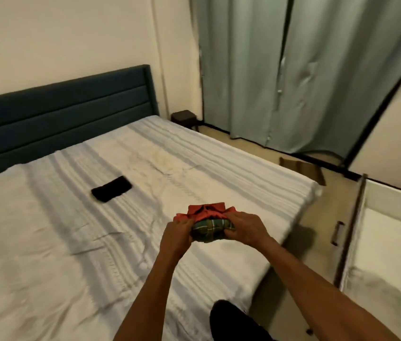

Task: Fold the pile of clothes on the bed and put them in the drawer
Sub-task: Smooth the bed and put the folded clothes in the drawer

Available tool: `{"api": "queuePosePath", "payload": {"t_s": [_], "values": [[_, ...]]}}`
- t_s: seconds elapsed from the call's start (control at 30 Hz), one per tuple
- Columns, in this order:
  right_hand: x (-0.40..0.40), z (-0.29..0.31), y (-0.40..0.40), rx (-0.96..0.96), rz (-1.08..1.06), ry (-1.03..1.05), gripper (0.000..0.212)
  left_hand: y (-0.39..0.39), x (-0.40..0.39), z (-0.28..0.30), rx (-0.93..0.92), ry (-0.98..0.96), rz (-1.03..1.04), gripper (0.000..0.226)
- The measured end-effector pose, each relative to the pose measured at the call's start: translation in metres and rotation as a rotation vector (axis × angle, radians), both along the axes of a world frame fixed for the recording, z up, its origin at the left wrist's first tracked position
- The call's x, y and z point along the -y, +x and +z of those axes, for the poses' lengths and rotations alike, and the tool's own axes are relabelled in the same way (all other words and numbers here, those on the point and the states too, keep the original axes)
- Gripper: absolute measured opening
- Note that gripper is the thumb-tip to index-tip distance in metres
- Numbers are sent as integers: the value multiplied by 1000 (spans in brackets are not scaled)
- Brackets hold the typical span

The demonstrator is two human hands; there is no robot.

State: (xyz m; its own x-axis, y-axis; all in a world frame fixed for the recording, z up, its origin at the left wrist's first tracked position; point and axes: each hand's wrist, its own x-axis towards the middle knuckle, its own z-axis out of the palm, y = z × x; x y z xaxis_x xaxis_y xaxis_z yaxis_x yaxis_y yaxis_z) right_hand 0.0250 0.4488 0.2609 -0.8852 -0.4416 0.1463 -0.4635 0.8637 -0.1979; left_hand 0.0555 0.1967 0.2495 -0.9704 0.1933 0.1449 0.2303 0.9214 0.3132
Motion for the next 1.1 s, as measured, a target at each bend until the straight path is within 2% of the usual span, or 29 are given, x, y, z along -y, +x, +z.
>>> {"api": "queuePosePath", "payload": {"t_s": [0.13,0.23,0.3,0.57,0.73,0.93,1.1], "values": [[-107,-11,32,-65,-197,38,46,-7,-107,4,-8,-100,-195,48],[-183,-12,59,-122,-309,48,50,-14,-188,8,-4,-116,-322,43],[-234,-10,78,-144,-421,38,51,-22,-245,7,-22,-135,-417,49],[-414,-9,143,-55,-846,27,45,-41,-471,12,-38,-178,-768,51],[-482,-30,163,50,-998,-31,46,-45,-565,-3,28,-294,-906,55],[-533,-59,163,205,-1163,-223,42,-75,-650,-24,30,-421,-1080,49],[-568,-85,133,410,-1221,-296,65,-130,-719,-49,27,-501,-1220,44]]}}
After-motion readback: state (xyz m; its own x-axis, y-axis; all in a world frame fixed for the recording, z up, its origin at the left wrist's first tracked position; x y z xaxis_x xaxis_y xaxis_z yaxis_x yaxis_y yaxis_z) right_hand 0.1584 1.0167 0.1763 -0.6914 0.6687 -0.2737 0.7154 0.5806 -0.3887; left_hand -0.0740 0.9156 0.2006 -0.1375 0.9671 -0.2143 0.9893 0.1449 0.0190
